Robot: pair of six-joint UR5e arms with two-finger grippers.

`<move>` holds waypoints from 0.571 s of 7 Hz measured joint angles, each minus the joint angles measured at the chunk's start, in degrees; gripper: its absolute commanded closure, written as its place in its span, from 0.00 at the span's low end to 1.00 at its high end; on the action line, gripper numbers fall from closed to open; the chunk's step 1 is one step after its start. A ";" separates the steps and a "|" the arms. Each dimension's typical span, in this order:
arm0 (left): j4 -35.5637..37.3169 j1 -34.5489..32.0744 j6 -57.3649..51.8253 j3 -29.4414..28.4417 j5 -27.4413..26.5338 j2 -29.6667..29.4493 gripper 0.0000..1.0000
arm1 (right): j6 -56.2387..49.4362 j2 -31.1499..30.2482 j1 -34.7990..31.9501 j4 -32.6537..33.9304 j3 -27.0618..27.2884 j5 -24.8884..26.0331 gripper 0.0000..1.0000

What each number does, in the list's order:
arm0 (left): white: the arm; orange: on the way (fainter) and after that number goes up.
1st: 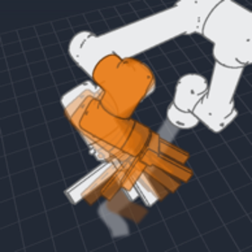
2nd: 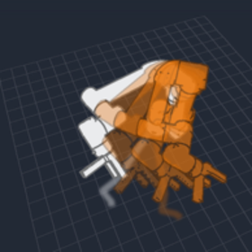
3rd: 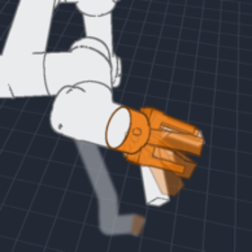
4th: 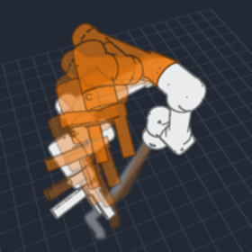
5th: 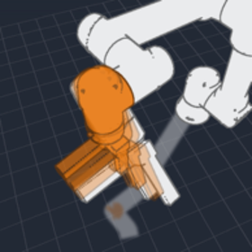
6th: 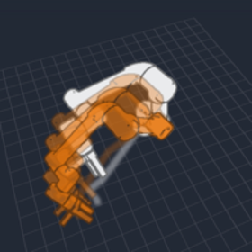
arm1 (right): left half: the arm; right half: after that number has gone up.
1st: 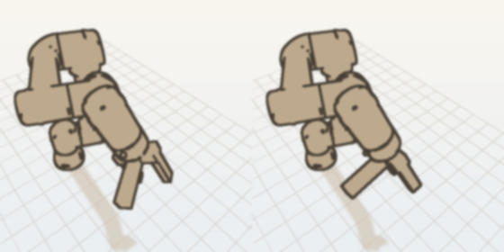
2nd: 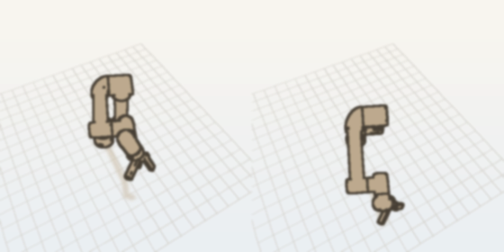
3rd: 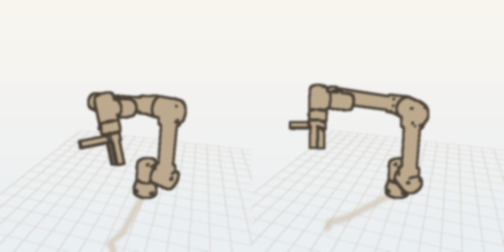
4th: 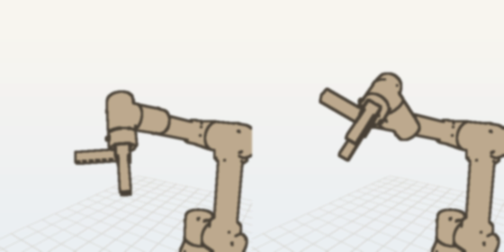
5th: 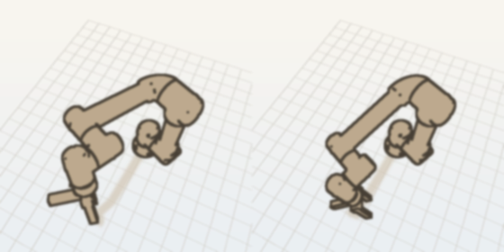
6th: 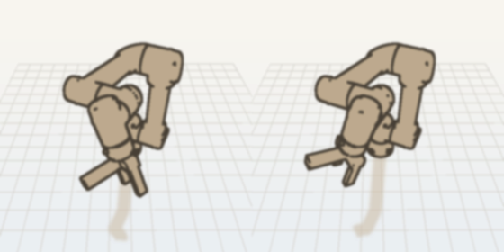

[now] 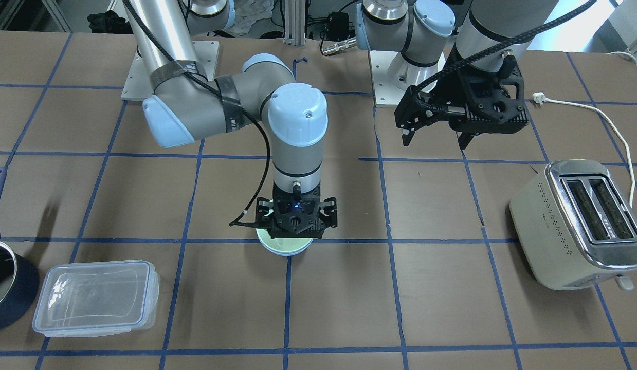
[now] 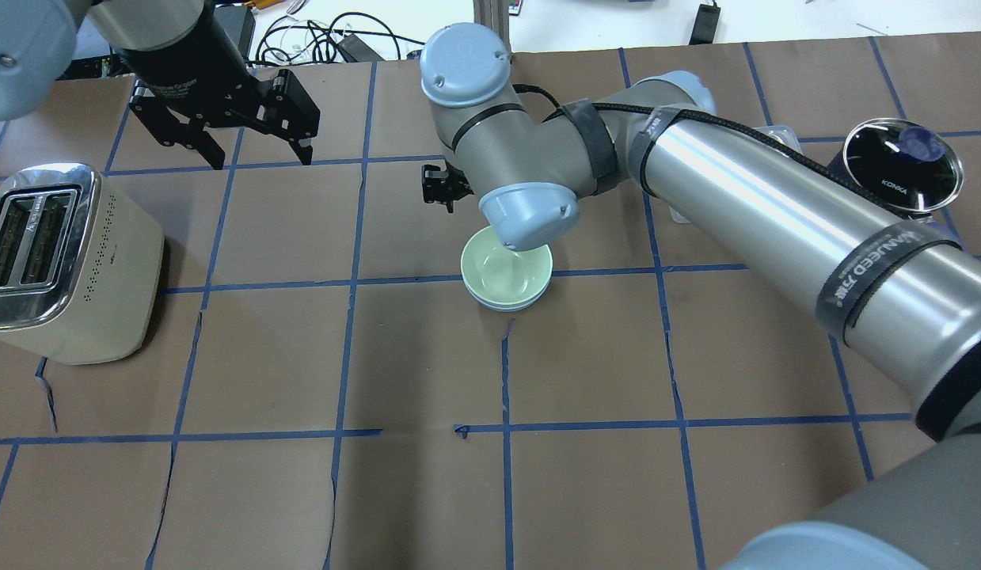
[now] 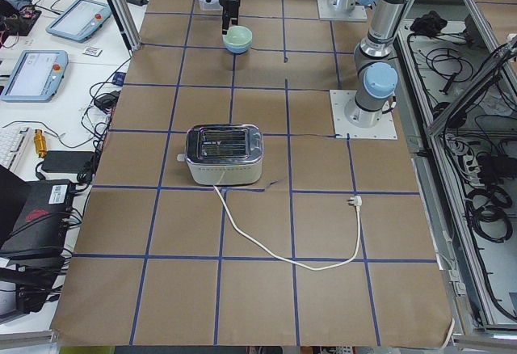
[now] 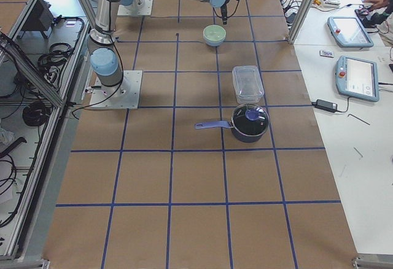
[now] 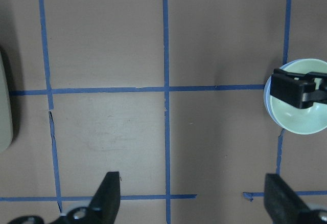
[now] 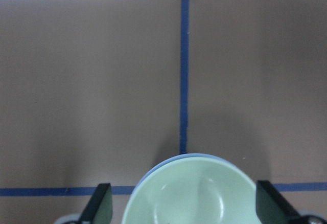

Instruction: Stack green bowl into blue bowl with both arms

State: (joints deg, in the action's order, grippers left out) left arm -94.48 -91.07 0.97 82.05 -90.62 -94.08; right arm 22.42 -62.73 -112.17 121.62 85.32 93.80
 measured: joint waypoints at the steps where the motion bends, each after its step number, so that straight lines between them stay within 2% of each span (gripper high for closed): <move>1: 0.00 -0.04 0.00 0.02 -0.02 0.03 0.00 | -2.79 -0.55 3.30 -2.48 -0.21 -0.08 0.00; 4: 0.00 -0.07 0.00 0.09 -0.08 0.07 0.00 | -6.53 -3.37 12.01 -10.28 -0.24 -0.29 0.00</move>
State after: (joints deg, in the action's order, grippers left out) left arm -94.48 -91.14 0.97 82.15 -90.70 -94.01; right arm 15.89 -66.10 -100.15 111.33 85.08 93.51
